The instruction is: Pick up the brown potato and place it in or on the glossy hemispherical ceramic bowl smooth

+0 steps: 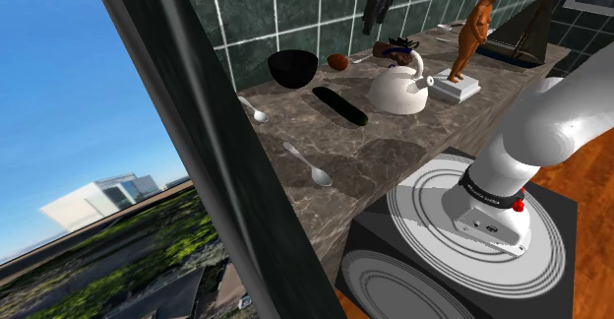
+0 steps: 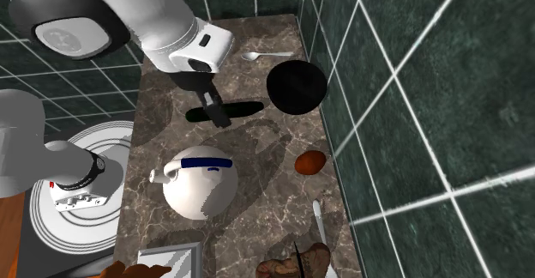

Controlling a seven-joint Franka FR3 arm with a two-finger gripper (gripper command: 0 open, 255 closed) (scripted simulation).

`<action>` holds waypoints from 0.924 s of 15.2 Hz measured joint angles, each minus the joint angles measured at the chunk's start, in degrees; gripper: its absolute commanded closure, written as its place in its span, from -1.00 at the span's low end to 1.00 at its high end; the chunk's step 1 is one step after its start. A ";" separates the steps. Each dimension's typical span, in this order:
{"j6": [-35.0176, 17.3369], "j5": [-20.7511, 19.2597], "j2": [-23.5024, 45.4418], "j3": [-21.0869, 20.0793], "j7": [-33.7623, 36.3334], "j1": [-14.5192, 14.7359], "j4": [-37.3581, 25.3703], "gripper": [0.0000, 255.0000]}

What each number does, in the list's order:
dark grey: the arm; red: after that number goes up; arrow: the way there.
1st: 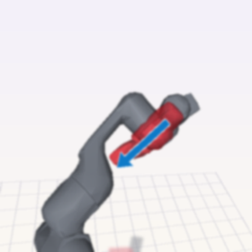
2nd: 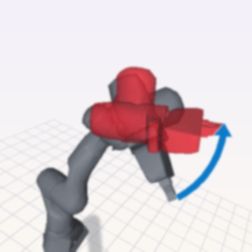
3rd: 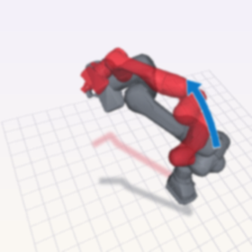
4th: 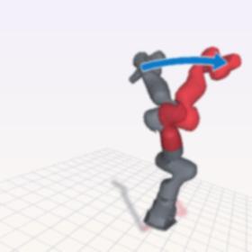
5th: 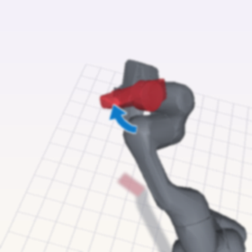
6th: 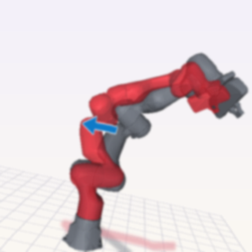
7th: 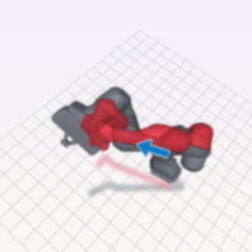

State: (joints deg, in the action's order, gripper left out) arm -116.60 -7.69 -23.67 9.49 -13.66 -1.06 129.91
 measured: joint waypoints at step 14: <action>-11.53 8.83 30.79 6.16 -15.88 -1.17 -17.56 -1.00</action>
State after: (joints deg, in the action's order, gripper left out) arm -128.12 1.14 7.11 15.66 -29.54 -2.23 112.35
